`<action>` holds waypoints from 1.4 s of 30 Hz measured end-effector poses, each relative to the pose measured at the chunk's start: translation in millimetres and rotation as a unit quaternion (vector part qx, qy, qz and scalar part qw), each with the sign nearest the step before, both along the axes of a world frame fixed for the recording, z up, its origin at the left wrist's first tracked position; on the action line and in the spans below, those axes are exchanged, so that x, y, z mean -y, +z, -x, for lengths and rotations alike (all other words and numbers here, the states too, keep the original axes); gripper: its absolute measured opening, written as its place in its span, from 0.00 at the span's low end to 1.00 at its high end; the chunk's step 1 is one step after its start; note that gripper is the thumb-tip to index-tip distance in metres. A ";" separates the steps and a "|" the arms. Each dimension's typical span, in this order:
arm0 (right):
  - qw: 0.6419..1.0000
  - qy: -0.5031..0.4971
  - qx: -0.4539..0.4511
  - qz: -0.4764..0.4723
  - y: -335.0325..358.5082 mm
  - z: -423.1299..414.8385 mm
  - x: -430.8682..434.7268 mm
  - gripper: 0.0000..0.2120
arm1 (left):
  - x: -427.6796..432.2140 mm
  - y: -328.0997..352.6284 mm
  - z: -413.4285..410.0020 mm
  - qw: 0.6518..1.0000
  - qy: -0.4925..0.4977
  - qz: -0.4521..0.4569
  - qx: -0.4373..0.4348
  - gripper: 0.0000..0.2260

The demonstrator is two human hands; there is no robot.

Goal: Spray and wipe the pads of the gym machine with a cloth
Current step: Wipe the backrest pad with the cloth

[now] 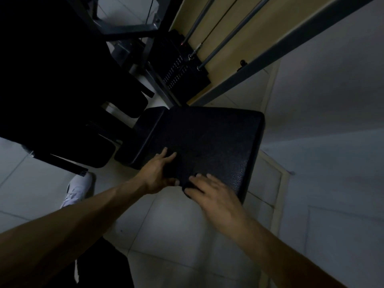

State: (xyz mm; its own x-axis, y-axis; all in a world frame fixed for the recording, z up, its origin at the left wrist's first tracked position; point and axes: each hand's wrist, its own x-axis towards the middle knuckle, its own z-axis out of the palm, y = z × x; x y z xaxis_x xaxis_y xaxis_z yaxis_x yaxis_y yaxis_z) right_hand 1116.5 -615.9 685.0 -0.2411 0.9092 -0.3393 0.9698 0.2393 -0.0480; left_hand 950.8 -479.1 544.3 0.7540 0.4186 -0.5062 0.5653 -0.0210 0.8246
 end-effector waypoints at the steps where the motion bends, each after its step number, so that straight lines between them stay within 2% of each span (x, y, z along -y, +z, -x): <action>1: 1.000 0.023 0.000 0.012 4.1 -5.3 -1.9 0.28 | -0.8 -0.5 -0.2 1.000 -0.008 0.010 -0.002 0.47; 3: 1.000 0.004 0.019 -0.006 7.0 -26.0 -20.9 0.28 | 0.6 -1.4 0.4 1.000 -0.016 0.012 0.003 0.46; 5: 0.993 -0.080 0.052 -0.065 7.4 -54.3 -56.0 0.26 | 1.7 -1.5 2.6 1.000 -0.015 0.008 0.009 0.44; 7: 0.977 -0.180 0.084 -0.081 5.2 -72.5 -88.3 0.23 | 2.8 -2.7 4.5 1.000 -0.012 0.006 0.013 0.43; 9: 0.968 -0.212 0.100 -0.088 -4.5 -62.9 -98.8 0.22 | 2.8 -3.8 4.7 1.000 -0.014 0.009 0.016 0.43; 11: 0.980 -0.153 0.104 -0.071 -17.3 -34.5 -81.2 0.26 | 3.1 -4.8 3.7 1.000 -0.012 0.007 0.019 0.43; 13: 0.996 -0.059 0.057 -0.024 -29.3 -3.7 -48.4 0.28 | 2.8 -6.9 3.4 1.000 -0.004 0.000 0.023 0.43; 15: 0.999 0.000 0.010 0.042 -30.2 9.2 -28.2 0.27 | 3.2 -9.8 3.6 1.000 -0.011 -0.012 0.021 0.43; 17: 0.997 0.037 -0.007 0.061 -24.3 -1.4 -38.1 0.27 | 3.6 -11.9 4.8 0.999 -0.021 -0.019 0.020 0.42; 20: 0.999 -0.009 0.029 0.009 -21.1 -40.0 -86.1 0.27 | 2.8 -12.5 6.5 0.999 -0.024 -0.017 0.026 0.42; 23: 0.979 -0.170 0.109 -0.040 -19.2 -61.7 -133.7 0.27 | 3.3 -11.6 8.3 0.999 -0.028 -0.025 0.027 0.41; 25: 0.967 -0.217 0.125 -0.041 -28.3 -39.5 -135.2 0.27 | 4.7 -12.9 10.0 0.999 -0.026 -0.031 0.030 0.41; 27: 0.983 -0.148 0.109 -0.010 -42.7 -7.1 -111.6 0.27 | 7.1 -15.6 10.9 0.999 -0.010 -0.033 0.039 0.42; 29: 0.996 -0.066 0.052 0.029 -54.6 15.2 -78.4 0.26 | 9.0 -18.2 11.8 0.999 0.011 -0.026 0.045 0.43; 31: 0.998 -0.005 0.005 0.069 -57.3 13.9 -63.2 0.27 | 8.5 -20.0 13.3 0.999 0.021 -0.021 0.044 0.43; 33: 0.995 0.041 0.007 0.090 -54.7 -3.5 -74.4 0.27 | 6.7 -20.3 14.6 0.999 0.016 -0.020 0.045 0.42; 35: 0.998 0.014 0.034 0.052 -59.9 -28.1 -102.9 0.27 | 4.7 -21.1 15.7 0.998 0.013 -0.019 0.050 0.39; 39: 0.979 -0.178 0.096 -0.040 -74.4 -41.3 -155.5 0.26 | -1.0 -29.7 23.6 0.996 0.067 -0.012 0.062 0.33; 42: 0.977 -0.167 0.115 -0.071 -95.6 -1.7 -130.3 0.25 | -17.3 -51.6 33.5 0.991 0.128 -0.026 0.029 0.29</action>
State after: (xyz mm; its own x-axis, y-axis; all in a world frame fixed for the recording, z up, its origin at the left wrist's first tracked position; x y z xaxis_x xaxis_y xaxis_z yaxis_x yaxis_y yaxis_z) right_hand 1118.2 -485.6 589.5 0.1452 0.9660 -0.2137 0.9759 -0.1042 0.1917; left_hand 917.2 -461.8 492.7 0.6467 0.6245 -0.4379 0.5086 0.0748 0.8577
